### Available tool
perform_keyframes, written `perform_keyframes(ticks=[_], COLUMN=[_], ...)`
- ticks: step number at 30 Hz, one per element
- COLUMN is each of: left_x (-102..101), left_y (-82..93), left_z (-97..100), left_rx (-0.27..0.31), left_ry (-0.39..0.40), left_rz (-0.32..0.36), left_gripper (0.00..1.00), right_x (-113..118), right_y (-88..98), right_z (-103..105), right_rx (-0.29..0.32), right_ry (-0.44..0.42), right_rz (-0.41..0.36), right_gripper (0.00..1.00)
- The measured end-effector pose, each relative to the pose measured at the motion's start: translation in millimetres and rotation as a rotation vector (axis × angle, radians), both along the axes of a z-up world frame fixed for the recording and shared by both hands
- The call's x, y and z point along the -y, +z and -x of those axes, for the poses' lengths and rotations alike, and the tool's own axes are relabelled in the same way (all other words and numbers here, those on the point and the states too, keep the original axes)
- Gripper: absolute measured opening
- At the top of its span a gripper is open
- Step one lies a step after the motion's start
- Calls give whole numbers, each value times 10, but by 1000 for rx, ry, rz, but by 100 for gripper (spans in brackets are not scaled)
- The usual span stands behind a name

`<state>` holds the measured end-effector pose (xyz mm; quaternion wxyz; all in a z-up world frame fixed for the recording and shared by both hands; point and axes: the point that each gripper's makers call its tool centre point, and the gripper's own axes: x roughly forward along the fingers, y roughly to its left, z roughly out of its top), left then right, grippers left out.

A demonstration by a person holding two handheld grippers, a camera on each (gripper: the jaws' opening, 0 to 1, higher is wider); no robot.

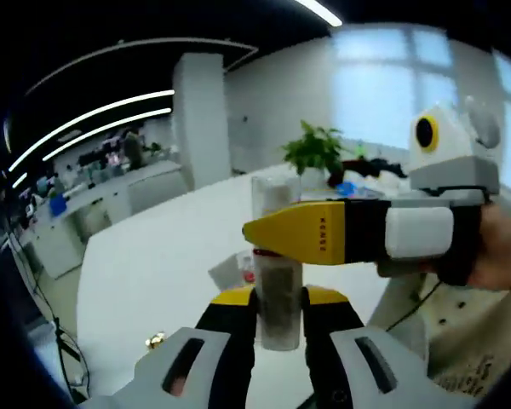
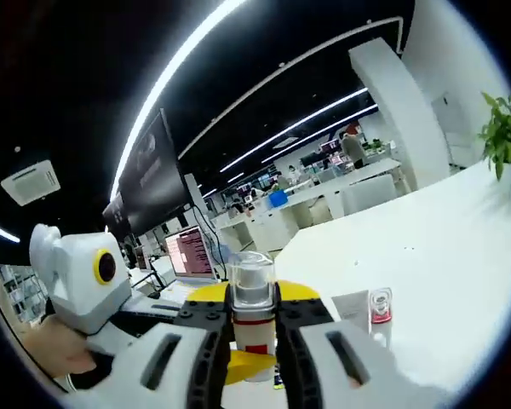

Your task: Arrange the skincare products in the storage area until every visible bottle or jar stands upright without overlapping.

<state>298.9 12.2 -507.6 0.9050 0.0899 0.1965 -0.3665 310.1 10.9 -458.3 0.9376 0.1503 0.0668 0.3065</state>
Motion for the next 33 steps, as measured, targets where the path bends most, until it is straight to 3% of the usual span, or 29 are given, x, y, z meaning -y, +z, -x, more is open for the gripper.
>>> perform_keyframes(ticks=[1, 7, 16, 24, 28, 33], left_x=[7, 19, 14, 160, 224, 245], left_y=[-29, -121, -424, -723, -877, -1027], left_z=[1, -33, -68, -80, -70, -98], left_rx=[-30, -58, -130, -160, -156, -139], left_ry=[3, -31, -93, -226, -337, -404], left_rz=[11, 21, -25, -58, -57, -59], left_gripper=[17, 16, 16, 16, 16, 16], right_x=[-6, 4, -62, 34, 86, 103], right_y=[-17, -101, -377, -668, -826, -976], right_z=[-3, -45, -63, -82, -96, -98], right_rx=[6, 21, 4, -29, -71, -98], right_ry=[-2, 0, -12, -29, -29, -24], right_rz=[17, 71, 170, 297, 301, 309], right_gripper=[18, 18, 19, 19, 19, 20])
